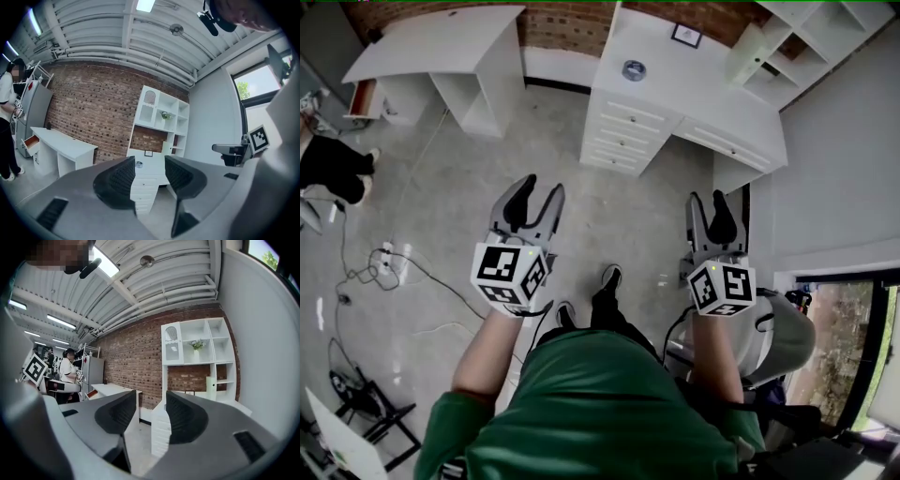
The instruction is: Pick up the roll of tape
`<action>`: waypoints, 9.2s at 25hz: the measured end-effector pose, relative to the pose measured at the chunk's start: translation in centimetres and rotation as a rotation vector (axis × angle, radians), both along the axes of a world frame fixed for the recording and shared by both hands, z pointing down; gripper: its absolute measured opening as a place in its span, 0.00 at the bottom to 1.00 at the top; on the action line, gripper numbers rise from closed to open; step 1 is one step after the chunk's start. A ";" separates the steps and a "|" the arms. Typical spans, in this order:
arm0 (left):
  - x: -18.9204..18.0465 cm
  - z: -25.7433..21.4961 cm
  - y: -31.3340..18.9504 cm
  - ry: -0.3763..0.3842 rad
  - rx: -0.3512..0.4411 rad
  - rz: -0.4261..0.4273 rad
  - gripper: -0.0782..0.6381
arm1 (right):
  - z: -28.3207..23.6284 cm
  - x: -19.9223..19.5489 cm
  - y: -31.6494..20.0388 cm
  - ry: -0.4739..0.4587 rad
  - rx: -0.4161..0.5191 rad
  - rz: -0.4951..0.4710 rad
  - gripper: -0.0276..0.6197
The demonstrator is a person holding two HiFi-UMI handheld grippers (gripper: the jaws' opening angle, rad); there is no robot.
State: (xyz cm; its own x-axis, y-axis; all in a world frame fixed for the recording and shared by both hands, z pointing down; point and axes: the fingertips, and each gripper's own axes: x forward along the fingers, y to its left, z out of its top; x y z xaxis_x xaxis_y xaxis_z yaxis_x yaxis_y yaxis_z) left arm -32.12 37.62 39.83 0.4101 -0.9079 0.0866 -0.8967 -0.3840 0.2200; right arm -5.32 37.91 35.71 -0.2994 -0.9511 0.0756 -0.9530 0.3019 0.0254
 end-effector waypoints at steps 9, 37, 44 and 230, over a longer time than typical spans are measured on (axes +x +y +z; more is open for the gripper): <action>3.5 0.3 -7.2 -0.048 -0.042 -0.022 0.40 | 1.3 2.0 -7.9 -0.049 -0.025 -0.059 0.37; 17.3 -2.0 -23.8 -0.132 -0.031 -0.022 0.40 | 0.7 15.1 -25.7 -0.127 -0.011 -0.100 0.37; 19.0 -0.2 -32.1 -0.093 -0.043 0.072 0.40 | 1.5 16.8 -31.0 -0.091 -0.029 -0.003 0.37; 24.2 -8.5 -67.9 -0.031 0.183 0.282 0.20 | -6.7 17.9 -64.6 0.011 0.159 0.076 0.17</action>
State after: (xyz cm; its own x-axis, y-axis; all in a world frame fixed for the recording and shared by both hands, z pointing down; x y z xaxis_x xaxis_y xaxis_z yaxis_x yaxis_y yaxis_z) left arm -7.96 -30.24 31.37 0.6468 -0.7609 -0.0511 -0.7550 -0.6483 0.0985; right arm 12.58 -26.66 29.02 -0.2257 -0.9713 -0.0746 -0.9724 0.2200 0.0778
